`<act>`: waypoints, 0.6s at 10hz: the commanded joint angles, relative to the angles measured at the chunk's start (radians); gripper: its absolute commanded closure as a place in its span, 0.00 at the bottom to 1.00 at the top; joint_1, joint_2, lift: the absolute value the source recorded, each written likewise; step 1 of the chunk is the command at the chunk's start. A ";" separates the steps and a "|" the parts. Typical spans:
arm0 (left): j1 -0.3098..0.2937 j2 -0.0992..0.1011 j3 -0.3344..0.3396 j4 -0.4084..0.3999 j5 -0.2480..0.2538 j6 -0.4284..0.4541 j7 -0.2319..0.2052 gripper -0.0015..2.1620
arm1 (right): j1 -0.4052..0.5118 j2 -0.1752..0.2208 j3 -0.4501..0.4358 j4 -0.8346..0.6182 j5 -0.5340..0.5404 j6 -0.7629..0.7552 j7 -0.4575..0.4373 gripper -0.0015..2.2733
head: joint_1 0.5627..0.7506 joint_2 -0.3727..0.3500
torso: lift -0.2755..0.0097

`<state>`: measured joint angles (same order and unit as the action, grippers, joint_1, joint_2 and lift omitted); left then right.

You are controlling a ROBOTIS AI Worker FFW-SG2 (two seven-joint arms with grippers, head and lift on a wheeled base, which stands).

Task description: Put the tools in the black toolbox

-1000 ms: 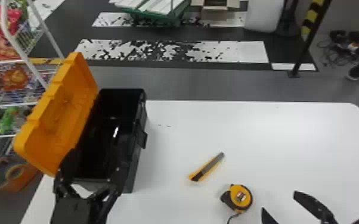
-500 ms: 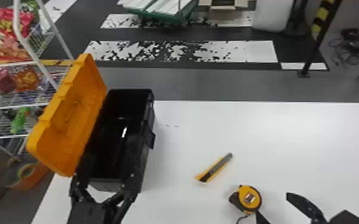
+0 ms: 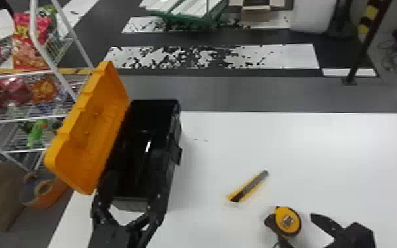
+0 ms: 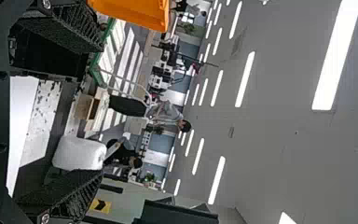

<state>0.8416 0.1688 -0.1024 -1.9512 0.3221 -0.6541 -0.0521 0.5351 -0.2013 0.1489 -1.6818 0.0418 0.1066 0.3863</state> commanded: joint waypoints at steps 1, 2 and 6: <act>0.002 0.001 0.000 -0.003 0.000 0.000 0.000 0.03 | -0.024 0.000 0.034 0.004 0.024 0.061 -0.026 0.04 | 0.70 0.77 | 0.83; 0.002 0.003 0.001 -0.003 0.000 0.000 0.000 0.03 | -0.037 0.000 0.047 -0.001 0.032 0.098 -0.037 0.04 | 0.70 0.78 | 0.83; 0.001 0.006 0.001 -0.003 0.000 0.000 0.000 0.03 | -0.078 0.000 0.075 -0.002 0.049 0.184 -0.060 0.05 | 0.70 0.80 | 0.83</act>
<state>0.8432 0.1738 -0.1012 -1.9543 0.3221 -0.6541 -0.0521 0.4645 -0.2010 0.2215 -1.6835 0.0897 0.2774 0.3259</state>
